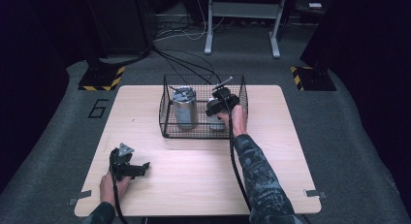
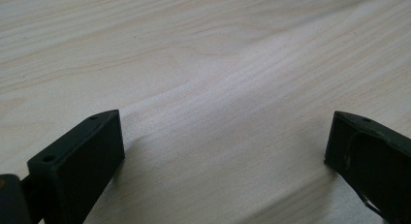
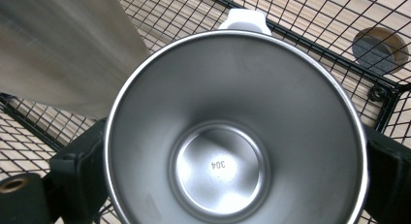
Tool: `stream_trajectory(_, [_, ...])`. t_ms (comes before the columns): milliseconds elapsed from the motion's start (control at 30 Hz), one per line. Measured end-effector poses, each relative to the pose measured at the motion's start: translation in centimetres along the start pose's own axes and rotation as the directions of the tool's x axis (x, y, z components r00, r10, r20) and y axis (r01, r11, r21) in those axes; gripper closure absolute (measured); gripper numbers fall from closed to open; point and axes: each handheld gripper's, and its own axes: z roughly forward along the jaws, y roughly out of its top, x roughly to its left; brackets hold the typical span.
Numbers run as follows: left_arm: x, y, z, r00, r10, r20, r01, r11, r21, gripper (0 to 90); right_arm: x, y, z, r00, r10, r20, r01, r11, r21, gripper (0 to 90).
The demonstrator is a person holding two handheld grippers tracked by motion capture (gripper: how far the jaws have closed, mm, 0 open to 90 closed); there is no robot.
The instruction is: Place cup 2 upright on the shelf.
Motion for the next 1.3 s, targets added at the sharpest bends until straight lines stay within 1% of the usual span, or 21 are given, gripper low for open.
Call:
stream_trajectory(33, [0.0,0.0,0.0,1.0000,0.000,0.000,0.000,1.0000,-0.001,0.1,0.0,0.0,-0.1,0.9999,0.010,-0.007,-0.010,1.000,0.004,4.5])
stream_trajectory(133, [0.0,0.0,0.0,1.0000,-0.001,0.001,0.001,1.0000,-0.001,0.1,-0.1,-0.1,-0.3,0.9997,0.017,-0.018,-0.017,1.000,-0.002,1.6])
stream_trajectory(167, [0.0,0.0,0.0,1.0000,-0.001,0.001,0.001,1.0000,-0.001,0.1,-0.1,-0.1,-0.5,0.9999,0.013,-0.010,-0.013,1.000,-0.006,0.7])
stream_trajectory(233, [0.0,0.0,0.0,1.0000,0.000,0.000,0.000,1.0000,-0.001,0.1,0.0,0.0,-0.9,0.9998,0.014,-0.014,-0.014,1.000,-0.009,0.0])
stream_trajectory(400, [0.0,0.0,0.0,1.0000,0.000,0.001,0.000,1.0000,-0.001,0.1,0.2,0.0,-1.9,0.9998,-0.010,-0.015,0.009,1.000,-0.027,0.0])
stream_trajectory(467, [0.0,0.0,0.0,1.0000,0.007,-0.001,-0.007,1.0000,0.000,0.1,0.3,0.0,-2.5,0.9997,-0.015,-0.018,0.014,0.999,-0.038,0.0])
stream_trajectory(600, [0.0,0.0,0.0,1.0000,0.006,-0.001,-0.006,1.0000,0.000,0.1,0.2,-0.1,-3.9,0.9994,-0.032,-0.010,0.031,0.998,-0.060,0.0])
stream_trajectory(767, [0.0,0.0,0.0,1.0000,0.007,-0.001,-0.007,1.0000,0.000,0.1,0.2,-0.5,-5.8,0.9989,-0.038,-0.027,0.035,0.995,-0.097,0.0])
stream_trajectory(800, [0.0,0.0,0.0,1.0000,0.007,-0.002,-0.007,1.0000,0.001,0.1,0.1,-0.6,-6.2,0.9987,-0.045,-0.026,0.042,0.994,-0.104,0.0])
stream_trajectory(833, [0.0,0.0,0.0,1.0000,0.007,-0.001,-0.007,1.0000,0.001,0.1,0.1,-0.7,-6.6,0.9982,-0.052,-0.031,0.048,0.993,-0.112,0.0])
stream_trajectory(867, [0.0,0.0,0.0,1.0000,0.007,-0.001,-0.007,1.0000,0.001,0.1,0.1,-0.9,-7.1,0.9981,-0.048,-0.039,0.043,0.992,-0.119,0.0])
stream_trajectory(900, [0.0,0.0,0.0,1.0000,0.007,-0.001,-0.007,1.0000,0.000,0.1,-0.1,-1.0,-7.5,0.9973,-0.060,-0.044,0.054,0.990,-0.132,0.0])
stream_trajectory(1000, [0.0,0.0,0.0,1.0000,0.006,0.000,-0.006,1.0000,-0.003,0.1,-0.2,-1.6,-8.8,0.9955,-0.069,-0.065,0.058,0.985,-0.159,0.0])
stream_trajectory(1133, [0.0,0.0,0.0,1.0000,0.007,0.000,-0.007,1.0000,-0.001,0.1,0.1,-2.7,-10.6,0.9936,-0.092,-0.067,0.078,0.980,-0.184,0.6])
stream_trajectory(1300, [0.0,0.0,0.0,1.0000,0.006,0.000,-0.006,1.0000,-0.002,0.1,0.7,-4.5,-12.4,0.9893,-0.127,-0.072,0.110,0.972,-0.207,0.5])
